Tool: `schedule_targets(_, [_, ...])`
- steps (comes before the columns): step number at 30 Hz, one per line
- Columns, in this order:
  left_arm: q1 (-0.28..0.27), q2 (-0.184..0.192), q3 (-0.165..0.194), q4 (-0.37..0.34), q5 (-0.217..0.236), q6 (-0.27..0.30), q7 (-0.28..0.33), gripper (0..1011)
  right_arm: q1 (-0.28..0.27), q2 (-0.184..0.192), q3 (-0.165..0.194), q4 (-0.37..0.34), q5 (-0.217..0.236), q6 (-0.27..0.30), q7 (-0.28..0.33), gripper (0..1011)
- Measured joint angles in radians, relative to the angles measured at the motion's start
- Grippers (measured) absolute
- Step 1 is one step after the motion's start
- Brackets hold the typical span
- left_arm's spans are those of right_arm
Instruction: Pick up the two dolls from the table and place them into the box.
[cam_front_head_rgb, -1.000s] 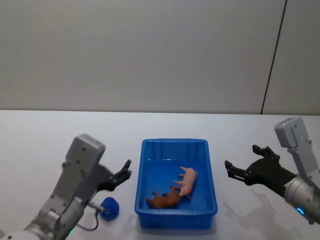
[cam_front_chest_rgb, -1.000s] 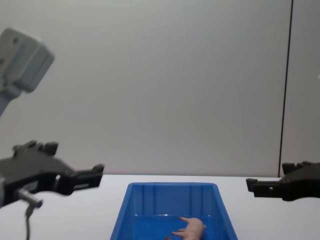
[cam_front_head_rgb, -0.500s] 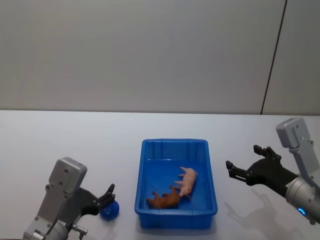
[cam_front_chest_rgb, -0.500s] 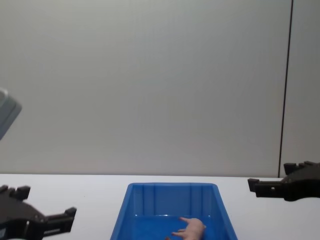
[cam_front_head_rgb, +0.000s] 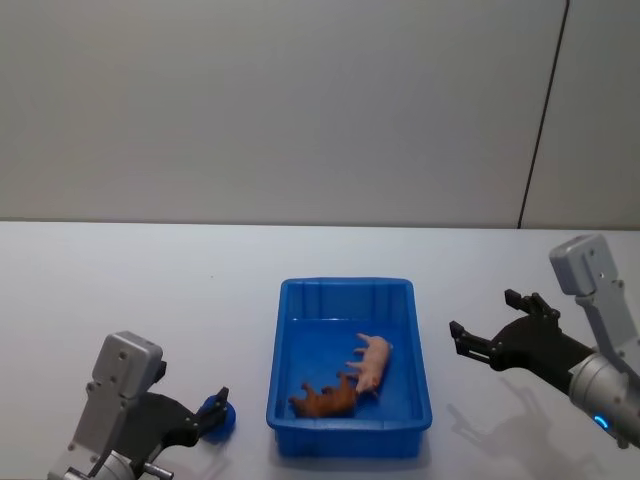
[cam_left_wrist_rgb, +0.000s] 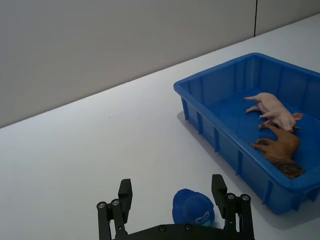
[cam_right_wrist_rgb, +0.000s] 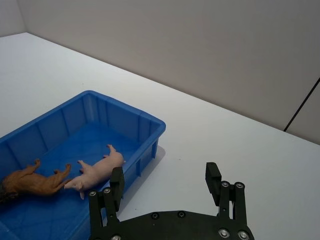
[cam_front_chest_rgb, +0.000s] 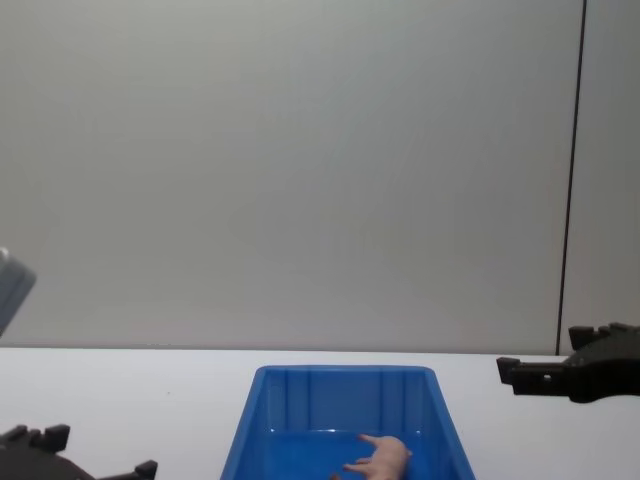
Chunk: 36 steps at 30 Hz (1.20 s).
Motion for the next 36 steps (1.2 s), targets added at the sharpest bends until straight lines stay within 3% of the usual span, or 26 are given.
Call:
schedule_targets(12, [-0.041,-0.042,0.003,0.102,-0.024,-0.019,-0.076,1001,0.000,0.000,0.000,0.000,0.000,0.000,0.000,1001])
schedule_targets(25, [-0.060,-0.061,0.005,0.157,-0.039,0.020,-0.147,1002,0.000,0.000,0.000,0.000,0.000,0.000,0.000,1001])
schedule_targets(28, [-0.061,-0.063,0.005,0.162,-0.040,0.027,-0.155,966,0.000,0.000,0.000,0.000,0.000,0.000,0.000,1001])
schedule_targets(36, [-0.063,-0.068,0.006,0.176,-0.042,0.038,-0.171,740,0.000,0.000,0.000,0.000,0.000,0.000,0.000,1001])
